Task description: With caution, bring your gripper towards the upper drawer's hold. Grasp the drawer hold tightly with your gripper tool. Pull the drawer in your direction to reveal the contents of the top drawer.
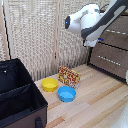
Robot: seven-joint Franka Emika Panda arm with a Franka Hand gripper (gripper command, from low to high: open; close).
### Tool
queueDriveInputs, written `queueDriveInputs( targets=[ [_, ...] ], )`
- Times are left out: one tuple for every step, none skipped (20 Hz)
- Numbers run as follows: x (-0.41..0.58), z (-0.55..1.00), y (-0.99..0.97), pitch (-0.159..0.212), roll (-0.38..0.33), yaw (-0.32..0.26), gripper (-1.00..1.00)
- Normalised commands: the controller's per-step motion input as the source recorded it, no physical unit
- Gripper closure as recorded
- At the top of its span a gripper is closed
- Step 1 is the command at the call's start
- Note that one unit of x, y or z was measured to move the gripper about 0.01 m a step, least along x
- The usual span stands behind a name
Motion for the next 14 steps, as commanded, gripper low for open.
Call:
queueDriveInputs(
  targets=[
    [-0.297,0.00,-0.77,-0.011,-0.110,0.022,-1.00],
    [-0.306,0.00,-0.80,-0.015,-0.070,0.024,-1.00],
    [-0.306,0.00,-0.81,-0.013,-0.055,0.014,-1.00],
    [-0.263,0.00,-0.80,0.000,-0.048,0.016,-1.00],
    [-0.280,0.00,-0.77,-0.004,-0.042,0.024,-1.00],
    [-0.271,0.00,-0.67,-0.003,-0.062,0.032,-1.00],
    [-0.280,0.00,-0.63,-0.002,-0.083,0.041,-1.00],
    [-0.194,0.00,-0.61,0.000,-0.086,0.047,-1.00],
    [-0.103,0.00,-0.58,0.000,-0.052,0.061,-1.00],
    [-0.066,0.00,-0.38,0.000,-0.077,0.046,1.00],
    [-0.043,0.03,-0.26,0.000,-0.081,0.032,1.00],
    [0.000,0.04,-0.11,0.000,-0.080,0.000,1.00],
    [-0.023,0.01,-0.11,0.000,-0.050,0.000,1.00],
    [0.000,0.00,-0.05,0.000,-0.019,0.000,1.00]
  ],
)
